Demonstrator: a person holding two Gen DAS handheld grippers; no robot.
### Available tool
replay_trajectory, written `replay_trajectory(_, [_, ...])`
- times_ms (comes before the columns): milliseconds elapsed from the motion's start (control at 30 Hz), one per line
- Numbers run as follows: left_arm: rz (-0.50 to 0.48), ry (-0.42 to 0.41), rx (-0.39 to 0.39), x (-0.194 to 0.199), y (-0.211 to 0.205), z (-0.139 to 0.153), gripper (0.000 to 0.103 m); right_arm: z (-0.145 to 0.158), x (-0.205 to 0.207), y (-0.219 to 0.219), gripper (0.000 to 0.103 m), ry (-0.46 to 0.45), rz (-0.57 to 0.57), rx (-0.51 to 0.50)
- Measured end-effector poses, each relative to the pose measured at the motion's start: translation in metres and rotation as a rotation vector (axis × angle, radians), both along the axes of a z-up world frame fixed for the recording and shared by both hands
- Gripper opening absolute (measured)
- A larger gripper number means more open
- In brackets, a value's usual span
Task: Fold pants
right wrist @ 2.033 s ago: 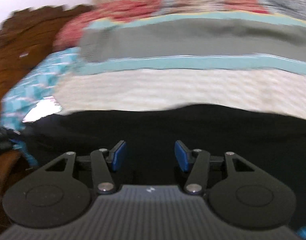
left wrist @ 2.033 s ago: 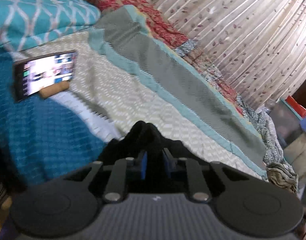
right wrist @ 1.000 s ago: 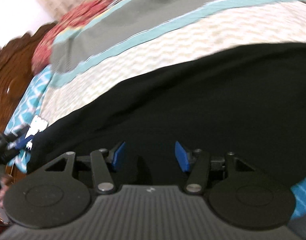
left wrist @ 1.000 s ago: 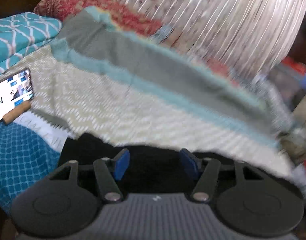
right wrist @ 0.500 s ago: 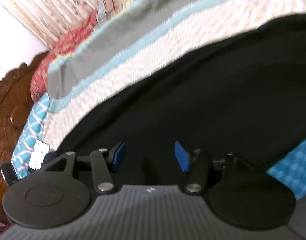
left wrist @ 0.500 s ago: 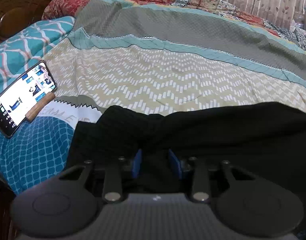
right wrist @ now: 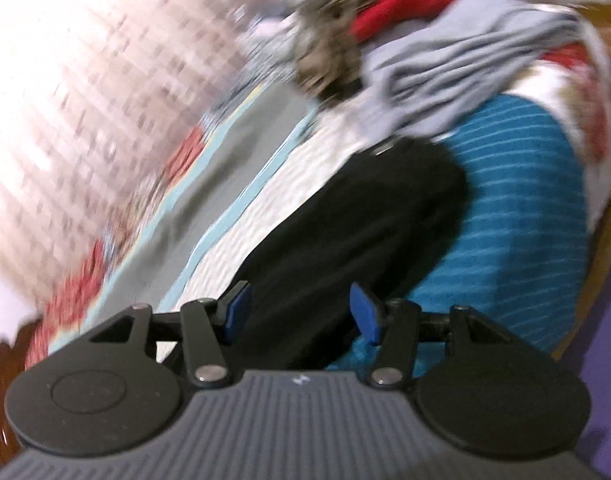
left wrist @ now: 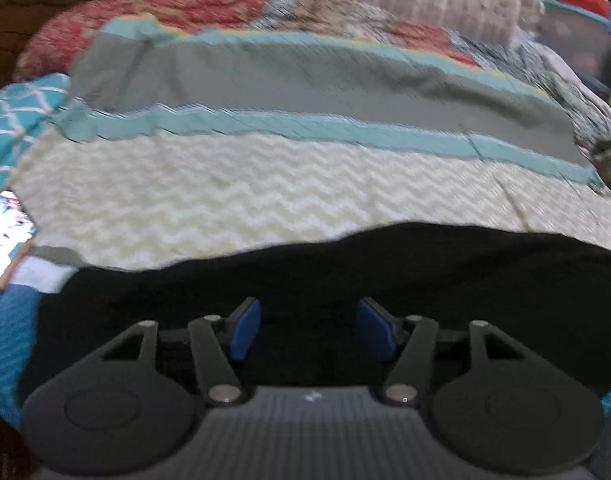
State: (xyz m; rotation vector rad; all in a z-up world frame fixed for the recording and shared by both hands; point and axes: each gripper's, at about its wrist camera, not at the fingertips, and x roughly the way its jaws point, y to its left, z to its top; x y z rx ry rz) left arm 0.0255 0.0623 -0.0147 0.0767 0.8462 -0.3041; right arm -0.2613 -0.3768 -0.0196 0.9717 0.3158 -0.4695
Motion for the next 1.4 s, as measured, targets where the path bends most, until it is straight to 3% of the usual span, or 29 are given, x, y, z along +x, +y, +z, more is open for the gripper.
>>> replay_trajectory(100, [-0.019, 0.053, 0.049, 0.004, -0.02, -0.021, 0.058, -0.013, -0.006, -0.01, 0.058, -0.008, -0.075, 0.009])
replay_trajectory(200, [0.01, 0.156, 0.093, 0.013, -0.025, -0.055, 0.061, -0.027, -0.011, -0.028, 0.058, -0.026, -0.126, 0.036])
replay_trajectory(267, [0.013, 0.132, 0.102, 0.01, -0.026, -0.056, 0.062, -0.038, -0.007, -0.039, 0.058, -0.033, -0.14, 0.066])
replay_trajectory(467, [0.03, 0.16, 0.102, 0.015, -0.026, -0.052, 0.062, -0.051, -0.007, -0.063, 0.058, -0.064, -0.158, 0.07])
replay_trajectory(533, [0.031, 0.159, 0.113, 0.014, -0.028, -0.052, 0.062, -0.049, -0.003, -0.064, 0.05, -0.061, -0.152, 0.05])
replay_trajectory(567, [0.032, 0.158, 0.117, 0.015, -0.03, -0.052, 0.062, -0.045, 0.001, -0.063, 0.027, -0.048, -0.142, 0.026])
replay_trajectory(600, [0.034, 0.159, 0.119, 0.016, -0.03, -0.052, 0.063, -0.041, 0.006, -0.063, 0.014, -0.023, -0.123, 0.003])
replay_trajectory(667, [0.039, 0.162, 0.114, 0.017, -0.029, -0.051, 0.063, -0.034, 0.015, -0.056, 0.011, 0.033, -0.114, -0.062])
replay_trajectory(767, [0.046, 0.167, 0.091, 0.017, -0.026, -0.049, 0.063, -0.016, 0.025, -0.041, 0.01, 0.041, -0.077, -0.172])
replay_trajectory(867, [0.053, 0.169, 0.071, 0.016, -0.022, -0.045, 0.063, 0.013, 0.043, -0.014, 0.01, 0.05, 0.046, -0.325])
replay_trajectory(967, [0.059, 0.17, 0.046, 0.016, -0.017, -0.043, 0.063, 0.034, 0.07, 0.034, 0.011, 0.09, 0.274, -0.517])
replay_trajectory(1033, [0.06, 0.168, 0.033, 0.015, -0.014, -0.043, 0.063, 0.032, 0.087, 0.069, 0.011, 0.117, 0.432, -0.61])
replay_trajectory(1133, [0.053, 0.163, 0.021, 0.015, -0.01, -0.042, 0.063, 0.012, 0.11, 0.113, 0.012, 0.144, 0.664, -0.622])
replay_trajectory(1200, [0.048, 0.164, 0.008, 0.016, -0.007, -0.041, 0.063, -0.009, 0.125, 0.131, 0.021, 0.201, 0.763, -0.59])
replay_trajectory(1267, [0.042, 0.166, -0.014, 0.015, -0.001, -0.037, 0.063, -0.026, 0.133, 0.144, 0.028, 0.265, 0.79, -0.608])
replay_trajectory(1333, [0.047, 0.175, -0.041, 0.013, 0.006, -0.031, 0.063, -0.02, 0.129, 0.147, 0.039, 0.256, 0.797, -0.631])
replay_trajectory(1400, [0.045, 0.172, -0.07, 0.01, 0.015, -0.025, 0.064, -0.008, 0.122, 0.143, 0.041, 0.243, 0.813, -0.61])
